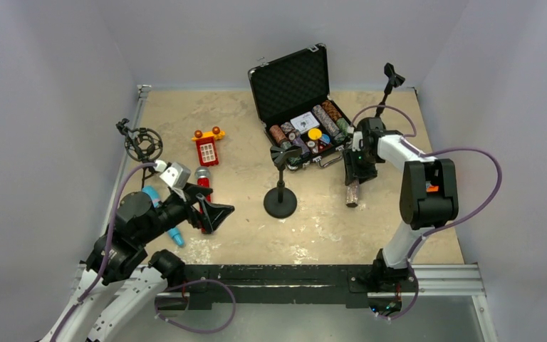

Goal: Attach the microphones to the stand

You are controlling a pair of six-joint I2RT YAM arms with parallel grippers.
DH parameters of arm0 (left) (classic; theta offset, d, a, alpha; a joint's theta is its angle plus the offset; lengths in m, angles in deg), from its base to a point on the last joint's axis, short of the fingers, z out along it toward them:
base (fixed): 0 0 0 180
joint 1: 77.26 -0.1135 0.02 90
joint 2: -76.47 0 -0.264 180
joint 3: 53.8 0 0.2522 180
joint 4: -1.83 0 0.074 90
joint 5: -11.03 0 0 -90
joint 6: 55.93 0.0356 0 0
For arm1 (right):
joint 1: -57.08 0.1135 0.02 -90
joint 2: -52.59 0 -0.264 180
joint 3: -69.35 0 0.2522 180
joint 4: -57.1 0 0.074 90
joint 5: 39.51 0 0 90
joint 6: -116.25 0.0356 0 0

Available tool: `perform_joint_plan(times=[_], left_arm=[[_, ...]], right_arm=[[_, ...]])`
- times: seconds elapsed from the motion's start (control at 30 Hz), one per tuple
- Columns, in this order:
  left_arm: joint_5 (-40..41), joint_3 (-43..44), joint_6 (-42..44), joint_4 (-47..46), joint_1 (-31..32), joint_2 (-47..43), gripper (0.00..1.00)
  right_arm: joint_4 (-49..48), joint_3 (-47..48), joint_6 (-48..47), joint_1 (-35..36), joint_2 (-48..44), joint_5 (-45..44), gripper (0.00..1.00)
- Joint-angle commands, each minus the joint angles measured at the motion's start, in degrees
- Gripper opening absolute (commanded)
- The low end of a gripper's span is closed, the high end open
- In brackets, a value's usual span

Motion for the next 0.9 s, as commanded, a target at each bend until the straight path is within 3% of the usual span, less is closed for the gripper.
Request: perform_joint_plan(times=[0.0, 0.13, 0.3, 0.6, 0.67, 0.77, 0.87], left_arm=[[-4.41, 2.08, 1.58, -0.35, -0.37, -0.18, 0.99], [-5.30, 1.99, 1.17, -1.53, -0.42, 0.36, 0.99], [-6.18, 1.48, 0.13, -2.97, -0.37, 0.83, 0.99], [-7.11, 1.45, -0.73, -4.01, -0.37, 1.51, 0.99], [-7.10, 1.39, -1.14, -4.39, -0.37, 1.40, 0.99], [-7.59, 1.21, -2.37, -5.62, -0.37, 1.14, 0.99], [-8.07, 0.57, -4.30, -7.88, -0.37, 0.75, 0.99]], right_arm=[[3.10, -4.48, -13.24, -0.96, -3.54, 1.58, 0.31], [4.06, -6.50, -20.57, -4.05, -5.64, 3.84, 0.37], [3.93, -7.43, -26.33, -9.49, -6.47, 5.15, 0.52], [-0.96, -10.95, -26.49, -10.48, -7.82, 2.89, 0.69], [-1.72, -11.41, -25.84, -10.55, -8.10, 2.16, 0.68], [-1.70, -11.48, -24.68, -11.04, -7.91, 1.09, 0.58], [-1.89, -11.64, -23.86, -12.03, -8.12, 1.13, 0.39]])
